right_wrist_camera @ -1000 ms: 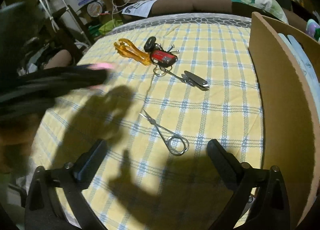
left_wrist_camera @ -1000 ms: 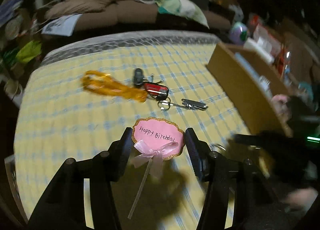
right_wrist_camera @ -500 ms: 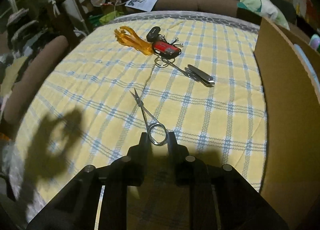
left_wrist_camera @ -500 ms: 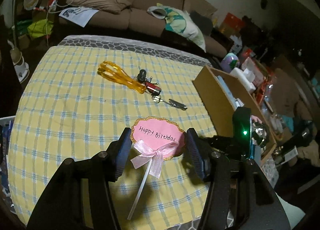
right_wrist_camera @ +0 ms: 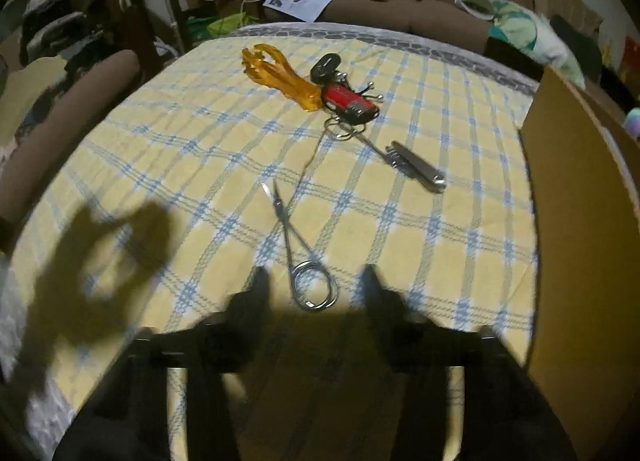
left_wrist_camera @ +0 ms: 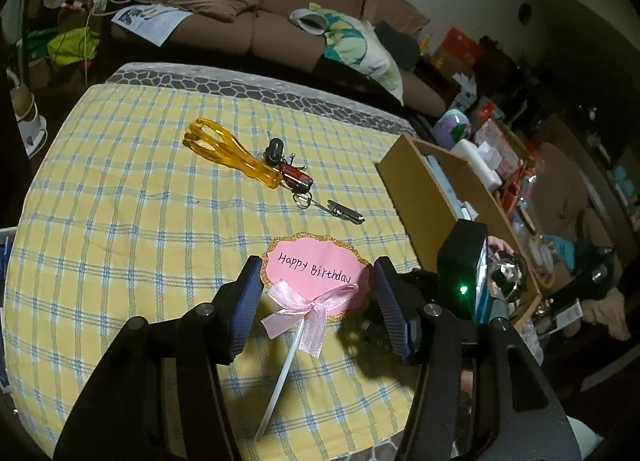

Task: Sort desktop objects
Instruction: 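Grasp the silver scissors with the right tool while the left tool holds the pink tag, then carry the tag and scissors into the box and open both tools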

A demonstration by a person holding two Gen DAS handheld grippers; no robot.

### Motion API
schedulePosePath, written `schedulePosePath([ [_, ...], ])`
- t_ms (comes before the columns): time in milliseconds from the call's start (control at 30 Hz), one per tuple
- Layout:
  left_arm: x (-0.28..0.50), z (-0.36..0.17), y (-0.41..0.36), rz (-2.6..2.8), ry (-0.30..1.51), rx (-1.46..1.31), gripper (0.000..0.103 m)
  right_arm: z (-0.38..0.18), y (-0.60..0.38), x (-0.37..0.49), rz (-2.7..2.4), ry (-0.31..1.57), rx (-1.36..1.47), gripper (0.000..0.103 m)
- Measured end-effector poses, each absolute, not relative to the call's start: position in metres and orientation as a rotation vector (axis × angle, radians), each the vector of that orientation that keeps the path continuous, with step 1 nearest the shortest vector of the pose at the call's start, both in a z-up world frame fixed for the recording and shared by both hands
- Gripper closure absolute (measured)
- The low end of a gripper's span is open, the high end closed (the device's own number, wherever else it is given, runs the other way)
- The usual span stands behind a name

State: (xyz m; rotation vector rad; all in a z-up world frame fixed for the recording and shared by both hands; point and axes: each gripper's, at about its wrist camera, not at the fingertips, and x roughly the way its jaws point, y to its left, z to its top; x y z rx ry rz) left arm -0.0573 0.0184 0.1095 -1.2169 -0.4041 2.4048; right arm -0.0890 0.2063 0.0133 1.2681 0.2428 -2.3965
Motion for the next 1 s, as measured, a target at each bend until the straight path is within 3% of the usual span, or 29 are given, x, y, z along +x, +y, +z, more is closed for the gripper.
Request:
schedulePosePath([
  [200,-0.054,0.111,0.023,2.398,-0.397,-1.214,0.050,0.023,0.209,-0.089,-2.385,0.141,1.251,0.083],
  [600,-0.047,0.120,0.050,2.356,-0.393,-1.184,0.050,0.107,0.247,-0.062,-2.503,-0.016,1.070,0.086],
  [1000,-0.036,0.151,0.206,2.141,-0.373,-1.174,0.050,0.157,0.417,-0.001,-2.749,-0.313,1.107,0.086],
])
